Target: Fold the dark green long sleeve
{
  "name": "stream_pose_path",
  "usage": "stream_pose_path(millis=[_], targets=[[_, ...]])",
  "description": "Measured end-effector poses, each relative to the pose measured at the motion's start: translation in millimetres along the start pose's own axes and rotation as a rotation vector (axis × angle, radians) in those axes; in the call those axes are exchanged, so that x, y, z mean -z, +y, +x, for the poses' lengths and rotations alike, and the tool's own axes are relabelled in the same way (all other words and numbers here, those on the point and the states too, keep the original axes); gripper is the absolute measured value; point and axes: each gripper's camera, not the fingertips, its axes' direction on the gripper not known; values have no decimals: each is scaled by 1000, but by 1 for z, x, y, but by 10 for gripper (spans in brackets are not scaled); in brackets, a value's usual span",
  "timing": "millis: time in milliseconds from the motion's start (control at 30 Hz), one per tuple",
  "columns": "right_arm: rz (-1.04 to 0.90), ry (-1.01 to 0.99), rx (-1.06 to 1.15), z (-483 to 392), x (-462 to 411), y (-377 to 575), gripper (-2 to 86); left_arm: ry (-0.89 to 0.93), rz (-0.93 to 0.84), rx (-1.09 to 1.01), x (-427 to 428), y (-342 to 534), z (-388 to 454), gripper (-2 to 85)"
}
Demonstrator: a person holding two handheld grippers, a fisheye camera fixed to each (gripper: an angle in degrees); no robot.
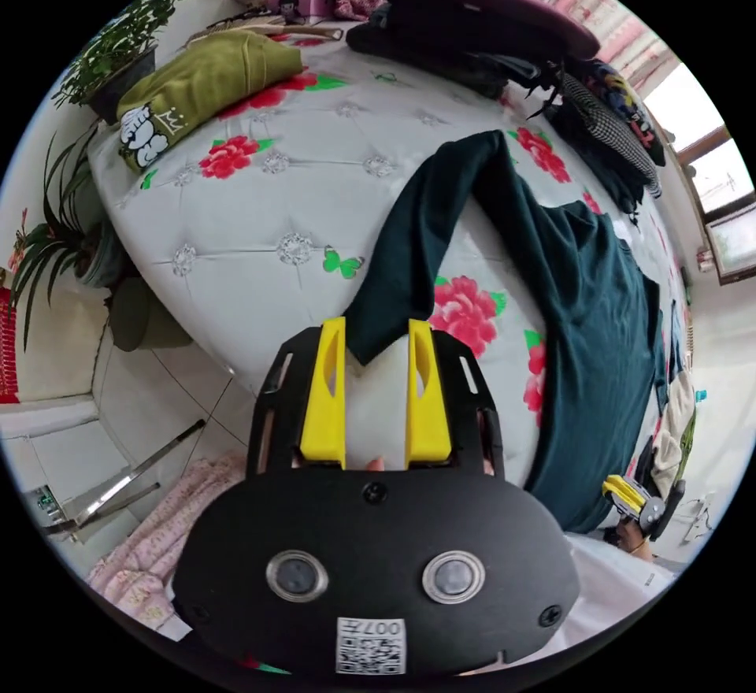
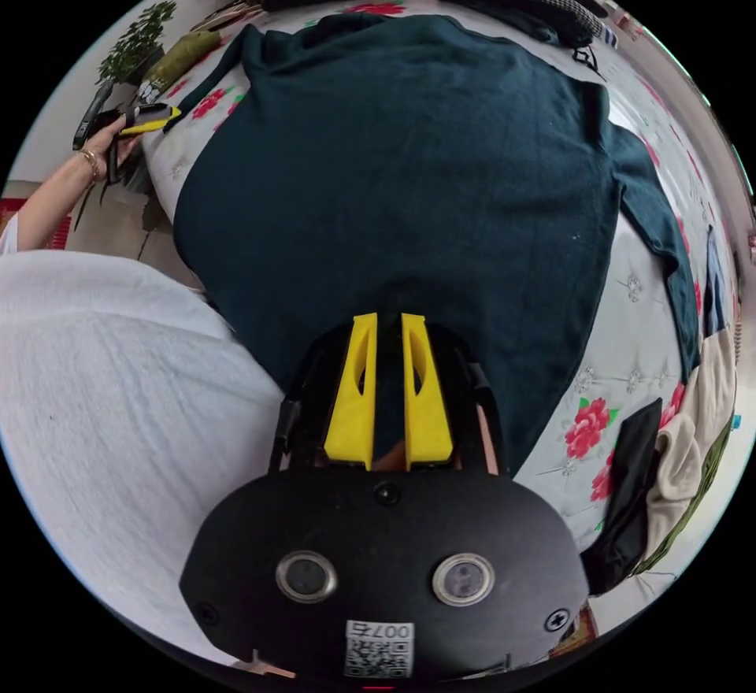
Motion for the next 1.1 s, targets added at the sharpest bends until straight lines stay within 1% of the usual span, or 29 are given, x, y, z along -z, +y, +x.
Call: stream_pose_path(millis=[67,167,200,233,267,300,333,400,433,567,600,667,767,833,867,900,933,967,1033,1067,1100], targets=[[-11,-14,-57,6,-5,-3,37,14,-7,36,-3,-5,-12,57],[-6,-21,-134,12,-9,-3,32,171,6,122,3,-8,-53,38],[-5,-22,-148,14,-10,-2,30,235,62,173,19,-8,-78,35],[-4,-25,-175,16,-11,-2,27,288,164,220,46,-6,-104,31],[-7,-26,-196,19,-11,-1,23,313,218,241,61,-4,-118,29],[-11,-25,-206,20,-11,-1,20,343,324,278,96,0,-147,26],[-27,-22,-232,23,-11,-1,15,353,442,308,133,7,-175,24],[-31,-28,-256,26,-3,-1,6,341,576,362,181,20,-218,22],[10,-32,-257,25,10,2,3,326,611,403,201,28,-245,21],[160,-53,-314,30,49,13,-2,312,573,468,200,48,-295,19],[170,-67,-319,31,51,14,-2,337,536,487,190,55,-298,19],[194,-108,-329,35,56,16,-2,360,517,471,180,65,-285,20],[212,-119,-319,38,62,16,-2,403,542,378,181,78,-230,22],[243,-130,-311,41,71,19,-2,483,590,217,202,79,-158,23],[269,-135,-310,45,78,22,-2,508,601,158,210,79,-135,24],[284,-139,-311,47,82,24,-2,554,625,21,230,80,-81,25],[313,-148,-318,53,90,28,-2,572,634,-57,240,82,-51,25],[334,-155,-334,60,98,33,-2,611,651,-225,263,92,15,27],[373,-158,-359,71,110,43,-2,717,671,-608,297,141,158,33],[405,-150,-380,79,118,53,-2,760,673,-706,301,158,193,37],[419,-145,-392,83,122,58,-2,869,673,-881,301,198,257,45]])
